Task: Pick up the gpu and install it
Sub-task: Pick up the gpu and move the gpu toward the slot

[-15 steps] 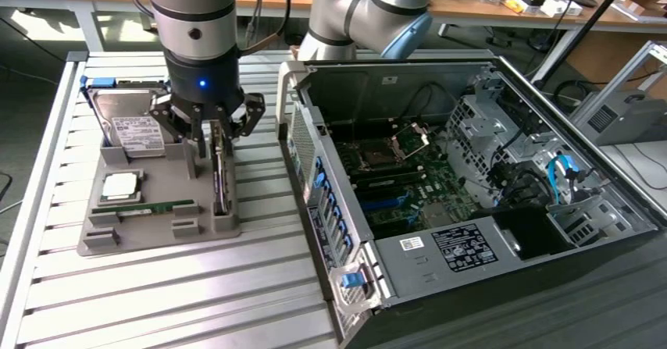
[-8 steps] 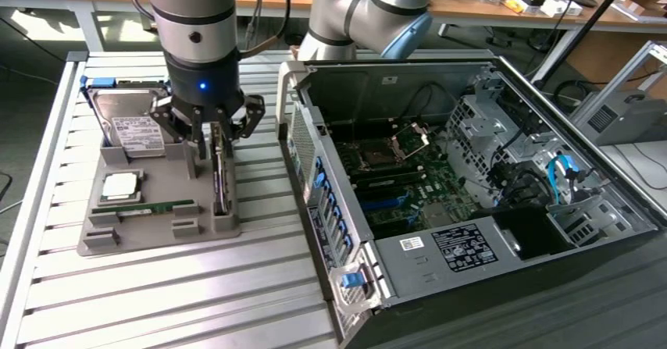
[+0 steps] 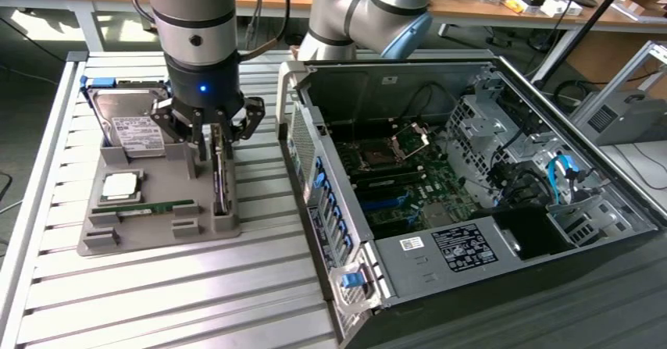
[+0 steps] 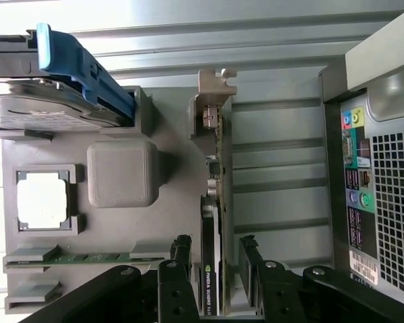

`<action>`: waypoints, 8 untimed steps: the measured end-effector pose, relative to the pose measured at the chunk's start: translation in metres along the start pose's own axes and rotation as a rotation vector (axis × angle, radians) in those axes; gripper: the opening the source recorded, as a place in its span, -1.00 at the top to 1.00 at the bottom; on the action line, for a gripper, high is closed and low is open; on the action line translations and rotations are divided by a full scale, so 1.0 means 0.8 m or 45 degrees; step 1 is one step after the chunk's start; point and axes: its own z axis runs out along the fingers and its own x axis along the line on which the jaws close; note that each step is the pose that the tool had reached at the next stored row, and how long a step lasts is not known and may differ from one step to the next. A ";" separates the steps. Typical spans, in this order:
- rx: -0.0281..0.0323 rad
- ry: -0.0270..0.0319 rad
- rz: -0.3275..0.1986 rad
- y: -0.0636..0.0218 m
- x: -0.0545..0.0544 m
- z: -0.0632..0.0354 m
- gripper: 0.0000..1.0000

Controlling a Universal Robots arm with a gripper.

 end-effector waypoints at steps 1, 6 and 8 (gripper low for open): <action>0.0000 0.0000 0.000 0.000 0.000 0.001 0.16; 0.0002 0.0001 0.000 0.000 0.000 0.005 0.16; 0.0002 0.0002 0.000 0.001 -0.001 0.007 0.16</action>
